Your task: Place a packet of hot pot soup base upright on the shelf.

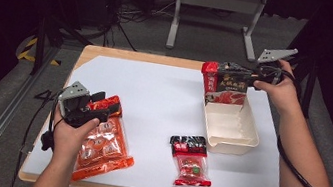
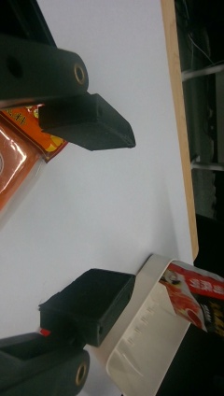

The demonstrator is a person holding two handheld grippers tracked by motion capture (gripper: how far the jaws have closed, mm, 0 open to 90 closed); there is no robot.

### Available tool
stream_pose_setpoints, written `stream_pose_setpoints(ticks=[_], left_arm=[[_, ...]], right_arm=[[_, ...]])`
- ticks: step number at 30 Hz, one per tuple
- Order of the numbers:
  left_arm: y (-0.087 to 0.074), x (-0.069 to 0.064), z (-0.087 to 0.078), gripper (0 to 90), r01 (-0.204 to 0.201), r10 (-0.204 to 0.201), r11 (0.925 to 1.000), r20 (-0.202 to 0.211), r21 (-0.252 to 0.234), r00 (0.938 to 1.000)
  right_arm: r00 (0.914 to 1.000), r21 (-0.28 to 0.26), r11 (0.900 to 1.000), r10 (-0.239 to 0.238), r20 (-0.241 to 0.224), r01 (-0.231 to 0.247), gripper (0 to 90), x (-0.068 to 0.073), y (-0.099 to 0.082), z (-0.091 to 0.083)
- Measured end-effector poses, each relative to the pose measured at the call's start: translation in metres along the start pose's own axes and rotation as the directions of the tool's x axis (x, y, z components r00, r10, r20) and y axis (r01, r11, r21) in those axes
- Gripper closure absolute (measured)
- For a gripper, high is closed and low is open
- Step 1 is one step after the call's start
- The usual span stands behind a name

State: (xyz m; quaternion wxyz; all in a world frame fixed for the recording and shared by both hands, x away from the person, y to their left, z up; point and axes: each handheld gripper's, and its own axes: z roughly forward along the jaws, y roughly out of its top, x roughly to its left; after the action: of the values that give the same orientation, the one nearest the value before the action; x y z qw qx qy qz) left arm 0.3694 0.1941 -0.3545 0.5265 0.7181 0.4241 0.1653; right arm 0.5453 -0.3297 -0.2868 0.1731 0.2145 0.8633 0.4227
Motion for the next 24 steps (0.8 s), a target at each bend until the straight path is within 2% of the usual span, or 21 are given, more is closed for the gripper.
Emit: stream_pose_setpoints(ticks=[2, 3, 6, 11, 17, 20, 24], left_arm=[[0.000, 0.000, 0.000, 30.6, 0.003, -0.003, 1.0000, 0.000, -0.001, 1.0000], [0.000, 0.000, 0.000, 30.6, 0.003, -0.003, 1.0000, 0.000, -0.001, 1.0000], [0.000, 0.000, 0.001, 30.6, 0.006, -0.006, 1.0000, 0.004, 0.001, 1.0000], [0.001, 0.001, 0.001, 30.3, 0.007, -0.007, 1.0000, 0.006, 0.000, 1.0000], [0.002, 0.003, 0.000, 30.0, 0.012, -0.012, 0.9999, 0.002, -0.004, 0.9999], [0.003, 0.004, 0.001, 29.9, 0.009, -0.009, 0.9999, 0.004, -0.009, 1.0000], [0.005, 0.004, 0.001, 29.8, 0.007, -0.007, 0.9999, 0.008, -0.008, 0.9999]], right_arm=[[0.9996, -0.030, 0.9991, 0.029, -0.001, -0.029, 54.2, -0.001, -0.002, -0.001], [0.9996, -0.030, 0.9991, 0.029, -0.001, -0.029, 54.2, -0.001, -0.002, -0.001], [0.9986, -0.081, 0.9955, 0.051, 0.013, -0.050, 42.0, 0.000, 0.000, -0.008], [0.9971, -0.128, 0.9899, 0.066, 0.037, -0.061, 32.8, 0.003, 0.004, -0.016], [0.9967, -0.144, 0.9876, 0.068, 0.045, -0.061, 30.6, 0.009, 0.007, -0.022], [0.9973, -0.147, 0.9879, 0.055, 0.048, -0.048, 38.0, 0.012, 0.008, -0.026], [0.9972, -0.156, 0.9870, 0.048, 0.057, -0.038, 36.0, 0.017, 0.010, -0.031]])
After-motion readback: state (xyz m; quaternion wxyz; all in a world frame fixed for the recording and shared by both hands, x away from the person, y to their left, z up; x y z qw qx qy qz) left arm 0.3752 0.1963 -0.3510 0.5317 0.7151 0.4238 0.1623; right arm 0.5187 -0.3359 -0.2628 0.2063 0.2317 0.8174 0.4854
